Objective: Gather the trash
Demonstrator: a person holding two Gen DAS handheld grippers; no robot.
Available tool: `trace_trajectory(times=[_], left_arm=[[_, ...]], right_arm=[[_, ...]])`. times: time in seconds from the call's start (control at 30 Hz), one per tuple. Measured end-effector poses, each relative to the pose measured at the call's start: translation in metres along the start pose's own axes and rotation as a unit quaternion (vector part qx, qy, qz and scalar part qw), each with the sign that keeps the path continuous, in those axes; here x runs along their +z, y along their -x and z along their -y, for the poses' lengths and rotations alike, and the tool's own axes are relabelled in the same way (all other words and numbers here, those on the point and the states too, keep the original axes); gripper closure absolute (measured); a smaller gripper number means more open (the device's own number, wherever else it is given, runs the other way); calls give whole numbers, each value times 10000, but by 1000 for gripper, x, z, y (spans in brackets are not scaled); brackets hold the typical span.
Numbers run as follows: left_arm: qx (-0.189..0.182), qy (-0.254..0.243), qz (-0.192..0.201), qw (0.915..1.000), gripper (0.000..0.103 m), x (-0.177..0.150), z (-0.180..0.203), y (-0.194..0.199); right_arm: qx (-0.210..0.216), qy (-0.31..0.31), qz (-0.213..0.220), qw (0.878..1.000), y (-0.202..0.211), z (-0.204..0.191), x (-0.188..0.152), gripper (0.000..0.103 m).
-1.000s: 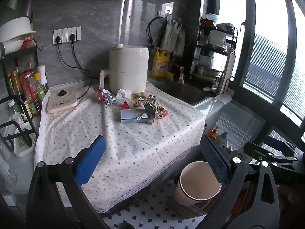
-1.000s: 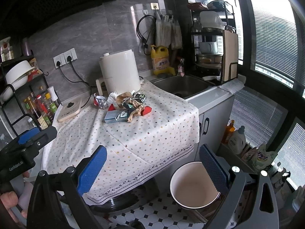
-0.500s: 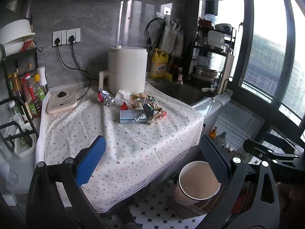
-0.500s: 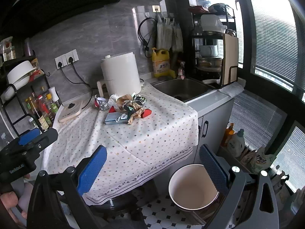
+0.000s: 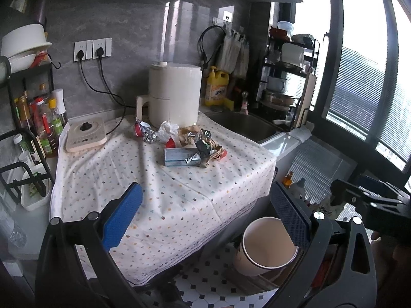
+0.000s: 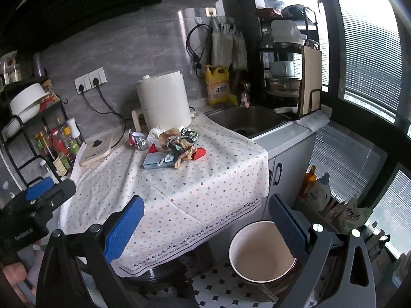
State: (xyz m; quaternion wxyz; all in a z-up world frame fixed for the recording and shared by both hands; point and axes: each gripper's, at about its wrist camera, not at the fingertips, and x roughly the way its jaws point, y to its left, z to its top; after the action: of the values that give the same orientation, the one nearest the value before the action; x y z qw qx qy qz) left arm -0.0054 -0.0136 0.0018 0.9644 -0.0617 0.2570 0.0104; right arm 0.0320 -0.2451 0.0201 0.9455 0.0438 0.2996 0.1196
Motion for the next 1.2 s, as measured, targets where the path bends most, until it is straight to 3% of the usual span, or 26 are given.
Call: trace_trajectory(times=[0.7, 1.2], left_arm=[[85, -29, -50, 9999, 5, 3, -14, -6], [202, 216, -423, 9987, 5, 23, -39, -80]], right_arm=[[72, 46, -57, 9999, -16, -12, 8, 8], [465, 33, -391, 9981, -87, -19, 33, 8]])
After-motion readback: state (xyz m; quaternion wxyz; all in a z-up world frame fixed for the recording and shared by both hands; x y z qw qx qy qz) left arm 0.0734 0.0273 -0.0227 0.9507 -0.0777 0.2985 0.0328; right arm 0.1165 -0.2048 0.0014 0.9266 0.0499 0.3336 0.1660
